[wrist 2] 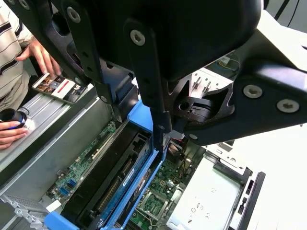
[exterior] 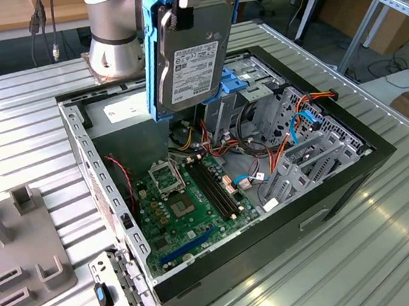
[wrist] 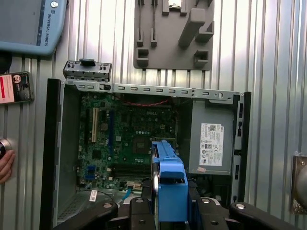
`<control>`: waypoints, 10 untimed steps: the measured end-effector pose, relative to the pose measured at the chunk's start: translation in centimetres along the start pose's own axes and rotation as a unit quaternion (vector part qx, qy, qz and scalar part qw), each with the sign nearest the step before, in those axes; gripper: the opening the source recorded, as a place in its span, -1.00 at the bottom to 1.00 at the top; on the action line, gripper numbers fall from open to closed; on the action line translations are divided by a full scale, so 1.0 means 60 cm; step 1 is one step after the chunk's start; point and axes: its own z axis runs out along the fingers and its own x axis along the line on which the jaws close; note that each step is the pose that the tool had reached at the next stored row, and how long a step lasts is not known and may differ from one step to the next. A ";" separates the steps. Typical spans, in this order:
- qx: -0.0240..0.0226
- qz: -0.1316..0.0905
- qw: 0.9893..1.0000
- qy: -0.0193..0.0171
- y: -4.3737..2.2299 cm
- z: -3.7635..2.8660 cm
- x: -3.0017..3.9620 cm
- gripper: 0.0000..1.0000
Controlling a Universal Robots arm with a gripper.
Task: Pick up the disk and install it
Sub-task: 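Pick up the disk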
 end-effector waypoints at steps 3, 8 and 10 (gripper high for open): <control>0.000 0.000 1.000 0.000 0.000 0.000 0.000 -0.27; 0.000 0.000 1.000 0.000 0.000 0.000 0.000 -0.27; 0.000 0.000 1.000 0.000 0.000 0.000 0.004 -0.27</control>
